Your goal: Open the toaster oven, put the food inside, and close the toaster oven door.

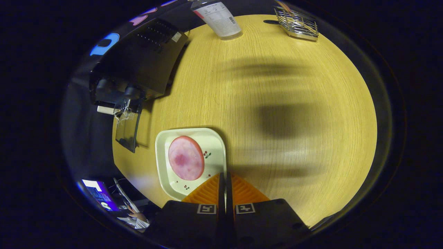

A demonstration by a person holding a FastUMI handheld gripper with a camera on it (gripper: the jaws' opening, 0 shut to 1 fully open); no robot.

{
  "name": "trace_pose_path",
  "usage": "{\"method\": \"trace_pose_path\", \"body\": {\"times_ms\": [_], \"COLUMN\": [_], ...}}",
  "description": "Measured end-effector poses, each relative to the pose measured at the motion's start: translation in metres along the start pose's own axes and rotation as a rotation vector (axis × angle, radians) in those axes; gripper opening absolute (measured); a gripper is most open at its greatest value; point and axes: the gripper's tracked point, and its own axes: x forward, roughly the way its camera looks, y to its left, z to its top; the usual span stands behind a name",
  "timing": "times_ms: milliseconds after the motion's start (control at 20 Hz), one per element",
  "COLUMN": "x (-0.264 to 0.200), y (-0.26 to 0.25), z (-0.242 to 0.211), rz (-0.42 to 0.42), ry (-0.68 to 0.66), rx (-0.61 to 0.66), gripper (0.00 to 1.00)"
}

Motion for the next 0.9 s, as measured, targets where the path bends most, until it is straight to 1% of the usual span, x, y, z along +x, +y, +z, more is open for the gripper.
{"method": "trace_pose_path", "body": {"times_ms": [150,250,400,550,700,900], "x": [-0.003,-0.007,-0.018,-0.028,-0.037,-0.033], "y": [0.007,0.015,0.023,0.043,0.066,0.100], "z": [-0.001,-0.002,-0.009,-0.008,-0.014,-0.029], "rz": [0.091,0.133,0.166,0.207,0.224,0.207], "ry": [-0.028,-0.062,-0.101,-0.147,-0.193,-0.239], "rx": [0.125,0.199,0.234,0.296,0.352,0.454], "gripper": [0.06,0.06,0.05,0.06,0.06,0.05]}}
